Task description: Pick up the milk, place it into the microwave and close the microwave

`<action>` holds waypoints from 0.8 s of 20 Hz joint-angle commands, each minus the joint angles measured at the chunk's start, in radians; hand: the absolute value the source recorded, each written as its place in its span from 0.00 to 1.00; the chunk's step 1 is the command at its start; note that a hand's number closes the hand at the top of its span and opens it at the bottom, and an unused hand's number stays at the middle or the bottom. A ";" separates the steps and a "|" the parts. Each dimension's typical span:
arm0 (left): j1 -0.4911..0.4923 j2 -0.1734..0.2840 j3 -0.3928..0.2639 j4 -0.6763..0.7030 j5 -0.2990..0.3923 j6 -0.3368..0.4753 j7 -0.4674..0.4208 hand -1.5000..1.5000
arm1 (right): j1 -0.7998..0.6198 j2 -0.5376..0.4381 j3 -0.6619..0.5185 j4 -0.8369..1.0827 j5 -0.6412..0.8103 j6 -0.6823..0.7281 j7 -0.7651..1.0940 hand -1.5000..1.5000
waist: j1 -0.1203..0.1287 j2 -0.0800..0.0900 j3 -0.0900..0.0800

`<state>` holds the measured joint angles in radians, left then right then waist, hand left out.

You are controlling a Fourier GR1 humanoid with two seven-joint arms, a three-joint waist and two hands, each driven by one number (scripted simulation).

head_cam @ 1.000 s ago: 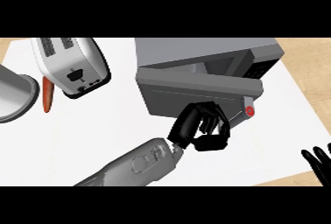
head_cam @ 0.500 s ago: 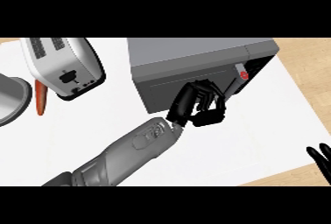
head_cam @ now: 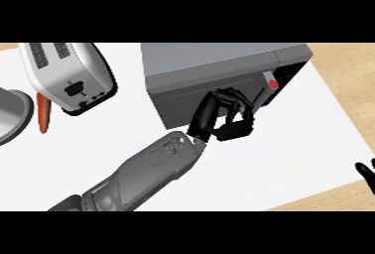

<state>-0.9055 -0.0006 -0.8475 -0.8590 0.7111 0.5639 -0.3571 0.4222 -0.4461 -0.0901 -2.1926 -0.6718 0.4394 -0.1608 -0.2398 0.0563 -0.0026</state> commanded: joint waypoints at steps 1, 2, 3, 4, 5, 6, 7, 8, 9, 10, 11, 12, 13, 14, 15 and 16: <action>-0.063 0.001 0.065 0.081 0.069 -0.034 -0.012 1.00 | -0.026 -0.010 -0.012 0.004 -0.018 -0.014 0.015 0.00 | -0.004 0.021 0.000; -0.039 0.001 0.067 0.092 0.085 -0.018 -0.017 1.00 | -0.013 -0.005 -0.006 0.002 -0.027 0.003 0.005 0.00 | -0.014 0.018 0.001; -0.043 0.001 0.072 0.102 0.093 -0.019 -0.012 1.00 | -0.009 -0.002 0.001 -0.006 -0.025 0.002 0.007 0.00 | -0.022 0.021 0.001; -0.053 0.001 0.081 0.101 0.100 -0.003 -0.014 1.00 | -0.014 -0.006 -0.006 -0.009 -0.038 -0.001 0.010 0.00 | -0.024 0.020 0.001; -0.043 0.001 0.082 0.107 0.107 0.006 -0.027 1.00 | -0.017 -0.017 -0.025 -0.011 -0.045 -0.002 0.013 0.00 | -0.018 0.016 0.001; -0.048 0.001 0.075 0.100 0.111 0.011 -0.034 1.00 | -0.032 -0.015 -0.009 0.004 -0.048 0.002 0.015 0.00 | -0.011 0.024 0.002; -0.061 0.001 0.075 0.116 0.108 0.019 -0.032 1.00 | -0.025 -0.020 -0.006 -0.008 -0.046 0.009 0.019 0.00 | -0.016 0.020 0.002; -0.053 0.001 0.063 0.116 0.105 0.032 -0.046 1.00 | -0.026 -0.026 -0.007 -0.021 -0.056 0.011 0.024 0.00 | -0.026 0.021 0.001; -0.057 0.001 0.070 0.111 0.106 0.037 -0.070 1.00 | -0.028 -0.028 -0.006 -0.019 -0.063 0.017 0.023 0.00 | -0.024 0.022 0.001; -0.047 0.001 0.076 0.110 0.112 0.037 -0.094 1.00 | -0.025 -0.042 -0.009 -0.023 -0.060 0.028 0.029 0.00 | -0.018 0.021 0.000; -0.045 0.001 0.079 0.113 0.121 0.045 -0.097 1.00 | -0.022 -0.037 0.003 -0.038 -0.073 0.030 0.031 0.00 | -0.023 0.021 0.000; -0.045 0.001 0.072 0.110 0.124 0.052 -0.110 1.00 | -0.031 -0.042 0.002 -0.032 -0.073 0.034 0.031 0.00 | -0.019 0.022 0.001; -0.058 0.001 0.076 0.110 0.130 0.048 -0.111 1.00 | -0.033 -0.041 -0.005 -0.042 -0.080 0.028 0.030 0.00 | -0.027 0.022 0.000; -0.044 0.001 0.065 0.114 0.133 0.048 -0.127 1.00 | -0.036 -0.039 -0.004 -0.025 -0.083 0.039 0.022 0.00 | -0.022 0.024 0.002; -0.050 0.001 0.071 0.115 0.144 0.055 -0.119 1.00 | -0.039 -0.050 0.001 -0.048 -0.096 0.038 0.035 0.00 | -0.027 0.026 0.000; -0.041 0.001 0.062 0.120 0.147 0.050 -0.131 1.00 | -0.045 -0.055 -0.010 -0.036 -0.089 0.036 0.036 0.00 | -0.019 0.028 0.001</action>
<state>-0.8990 -0.0008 -0.8533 -0.8588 0.8284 0.6047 -0.4815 0.3887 -0.4871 -0.0946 -2.2245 -0.7485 0.4690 -0.1322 -0.2582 0.0644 -0.0010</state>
